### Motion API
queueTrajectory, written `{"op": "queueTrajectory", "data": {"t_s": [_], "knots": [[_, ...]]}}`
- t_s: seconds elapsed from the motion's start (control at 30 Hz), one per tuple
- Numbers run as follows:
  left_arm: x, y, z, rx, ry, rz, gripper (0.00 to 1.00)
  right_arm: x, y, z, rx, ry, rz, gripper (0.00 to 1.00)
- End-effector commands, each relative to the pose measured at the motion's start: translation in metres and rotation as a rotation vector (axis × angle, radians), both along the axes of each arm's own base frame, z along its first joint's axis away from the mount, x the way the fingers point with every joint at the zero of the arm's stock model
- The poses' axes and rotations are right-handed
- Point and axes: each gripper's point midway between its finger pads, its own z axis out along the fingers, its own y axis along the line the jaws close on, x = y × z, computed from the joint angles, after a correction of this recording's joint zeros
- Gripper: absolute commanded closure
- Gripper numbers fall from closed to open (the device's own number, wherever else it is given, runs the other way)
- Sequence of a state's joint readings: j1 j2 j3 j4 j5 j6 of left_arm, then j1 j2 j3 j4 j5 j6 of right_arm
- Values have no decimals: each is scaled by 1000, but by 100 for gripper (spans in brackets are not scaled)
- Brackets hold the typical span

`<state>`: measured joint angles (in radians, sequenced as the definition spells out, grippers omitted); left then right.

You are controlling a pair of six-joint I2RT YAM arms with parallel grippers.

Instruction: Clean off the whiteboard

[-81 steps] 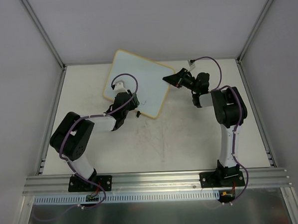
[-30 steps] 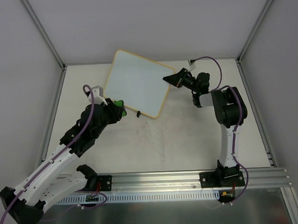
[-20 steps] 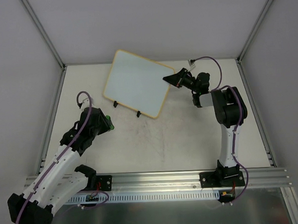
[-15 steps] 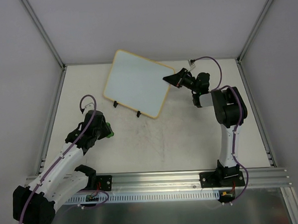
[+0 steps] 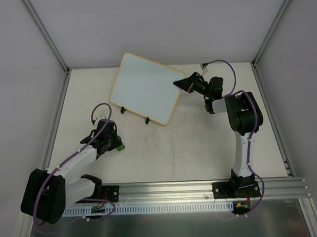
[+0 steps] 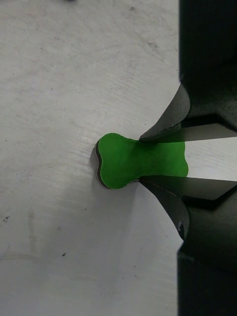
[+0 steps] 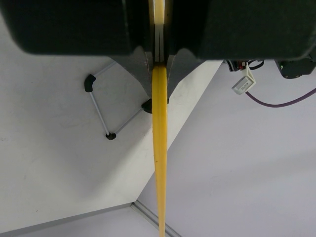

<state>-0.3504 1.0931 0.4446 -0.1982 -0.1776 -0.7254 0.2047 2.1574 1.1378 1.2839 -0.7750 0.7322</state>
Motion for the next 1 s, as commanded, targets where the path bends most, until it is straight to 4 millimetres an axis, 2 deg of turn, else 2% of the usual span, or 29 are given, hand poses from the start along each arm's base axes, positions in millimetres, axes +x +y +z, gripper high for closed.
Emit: {"op": "queueTrajectory", "data": {"t_s": [0.0,0.03,0.2,0.5,0.53,0.87,0.97], "knots": [[15,-7,8,-42,-30,3,98,-6,2,37,26,-254,18,100],[16,-7,9,-41,-35,5,89,-6,2,38,26,-253,16,100],[16,-6,15,-43,-62,5,69,-6,2,38,26,-253,17,100],[14,-7,18,-54,-77,-1,62,-7,2,39,27,-255,19,100],[14,-7,18,-56,-78,-1,58,-7,3,40,28,-255,19,100],[14,-6,19,-55,-85,0,57,-8,3,38,25,-255,18,96],[14,-5,20,-56,-92,-1,57,-8,2,39,24,-258,18,93]]}}
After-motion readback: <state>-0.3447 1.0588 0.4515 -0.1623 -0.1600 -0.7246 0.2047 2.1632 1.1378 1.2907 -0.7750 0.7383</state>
